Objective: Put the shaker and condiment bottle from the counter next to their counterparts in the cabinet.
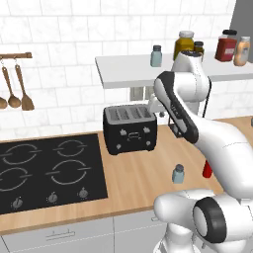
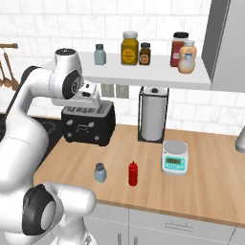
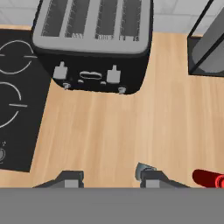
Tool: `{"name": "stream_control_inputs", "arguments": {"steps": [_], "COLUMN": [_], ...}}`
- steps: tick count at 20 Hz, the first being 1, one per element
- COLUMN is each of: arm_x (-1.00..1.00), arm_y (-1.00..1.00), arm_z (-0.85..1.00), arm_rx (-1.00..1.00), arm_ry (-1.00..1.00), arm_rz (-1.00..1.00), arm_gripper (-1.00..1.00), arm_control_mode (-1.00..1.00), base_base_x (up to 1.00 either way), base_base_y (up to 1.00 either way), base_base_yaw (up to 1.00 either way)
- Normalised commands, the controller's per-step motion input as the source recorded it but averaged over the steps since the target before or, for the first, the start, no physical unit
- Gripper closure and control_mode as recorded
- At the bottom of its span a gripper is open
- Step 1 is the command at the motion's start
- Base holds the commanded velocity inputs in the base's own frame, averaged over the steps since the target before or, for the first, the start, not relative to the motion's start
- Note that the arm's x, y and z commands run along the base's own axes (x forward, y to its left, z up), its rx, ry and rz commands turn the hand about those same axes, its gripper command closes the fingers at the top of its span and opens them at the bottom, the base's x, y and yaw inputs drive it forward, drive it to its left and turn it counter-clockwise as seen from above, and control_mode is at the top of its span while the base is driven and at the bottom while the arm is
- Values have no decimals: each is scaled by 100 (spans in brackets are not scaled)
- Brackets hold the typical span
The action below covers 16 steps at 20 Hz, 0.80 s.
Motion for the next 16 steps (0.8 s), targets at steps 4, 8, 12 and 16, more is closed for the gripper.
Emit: {"name": "stream_control_inputs", "arguments": {"steps": [4, 8, 12, 16], "arm_x": [0, -36, -44, -52], "arm_y": [-37, -91, -87, -90], "arm_z": [-6, 0, -15, -37], "arm_rx": [0, 6, 9, 14], "arm_ry": [0, -13, -16, -32], "arm_rz": [5, 12, 14, 15], "arm_gripper": [-100, -100, -100, -100], "arm_control_mode": [-100, -100, -100, -100], "base_base_x": [0, 0, 0, 0], "base_base_y": [0, 0, 0, 0], "base_base_yaw": [0, 0, 0, 0]}}
